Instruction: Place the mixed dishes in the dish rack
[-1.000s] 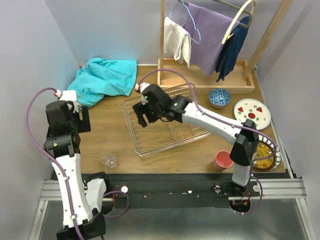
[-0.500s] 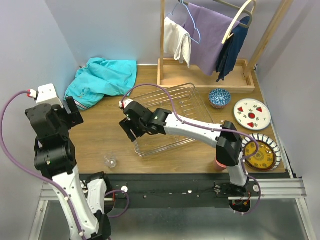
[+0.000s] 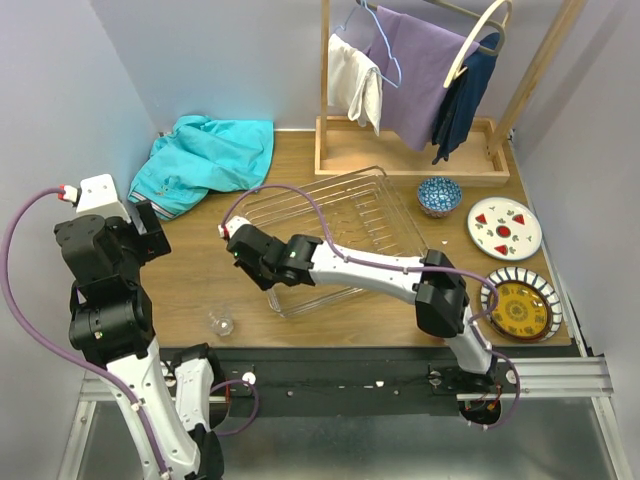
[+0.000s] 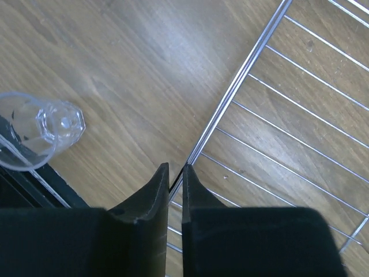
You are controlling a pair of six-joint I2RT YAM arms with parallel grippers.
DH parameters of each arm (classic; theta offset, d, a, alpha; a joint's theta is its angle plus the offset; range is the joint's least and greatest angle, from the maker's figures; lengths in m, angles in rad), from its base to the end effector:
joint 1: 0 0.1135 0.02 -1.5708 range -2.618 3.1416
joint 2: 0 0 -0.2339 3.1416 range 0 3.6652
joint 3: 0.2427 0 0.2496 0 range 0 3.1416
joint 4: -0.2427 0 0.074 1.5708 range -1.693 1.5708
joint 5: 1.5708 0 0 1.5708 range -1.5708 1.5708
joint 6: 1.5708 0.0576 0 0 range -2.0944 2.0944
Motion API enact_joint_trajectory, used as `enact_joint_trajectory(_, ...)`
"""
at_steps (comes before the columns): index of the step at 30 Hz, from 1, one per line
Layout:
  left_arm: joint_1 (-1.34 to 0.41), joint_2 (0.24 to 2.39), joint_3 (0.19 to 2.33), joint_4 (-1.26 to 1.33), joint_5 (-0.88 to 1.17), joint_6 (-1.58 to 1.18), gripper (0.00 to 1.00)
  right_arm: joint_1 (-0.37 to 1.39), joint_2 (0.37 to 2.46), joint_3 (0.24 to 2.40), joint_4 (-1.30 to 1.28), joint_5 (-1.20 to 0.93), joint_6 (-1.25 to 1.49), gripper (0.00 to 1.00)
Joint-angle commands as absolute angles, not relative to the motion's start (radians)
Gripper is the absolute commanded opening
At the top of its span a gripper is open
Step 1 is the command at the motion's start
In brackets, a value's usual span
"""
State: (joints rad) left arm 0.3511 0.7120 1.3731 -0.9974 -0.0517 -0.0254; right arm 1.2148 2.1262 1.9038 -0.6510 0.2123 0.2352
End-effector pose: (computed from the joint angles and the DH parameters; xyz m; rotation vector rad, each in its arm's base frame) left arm 0.1131 0.0446 0.4190 -0.3930 1.8750 0.2693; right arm 0.1775 0.4425 0.2174 -1.0714 2.2119 0.3962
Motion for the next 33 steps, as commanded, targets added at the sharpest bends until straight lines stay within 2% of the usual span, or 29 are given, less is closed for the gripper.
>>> enact_joint_trajectory(1,0.341,0.722,1.401,-0.994,0.0,0.024,0.99,1.324,2.02,1.829,-0.693,0.276,0.172,0.1)
enact_joint_trajectory(9,0.313,0.739,1.416,-0.974,0.057,0.066,0.98,1.443,1.83,1.6,-0.707,0.327,0.04,0.01)
enact_joint_trajectory(18,0.288,0.773,1.408,-0.953,0.132,0.075,0.99,1.433,1.679,1.357,-0.765,0.318,-0.253,0.01)
enact_joint_trajectory(29,0.285,0.833,1.329,-0.931,0.585,0.23,0.99,1.407,1.503,1.203,-0.948,0.189,-0.5,0.01)
enact_joint_trajectory(33,0.285,0.856,1.296,-0.927,0.633,0.255,0.99,1.407,1.462,1.149,-1.021,0.095,-0.597,0.01)
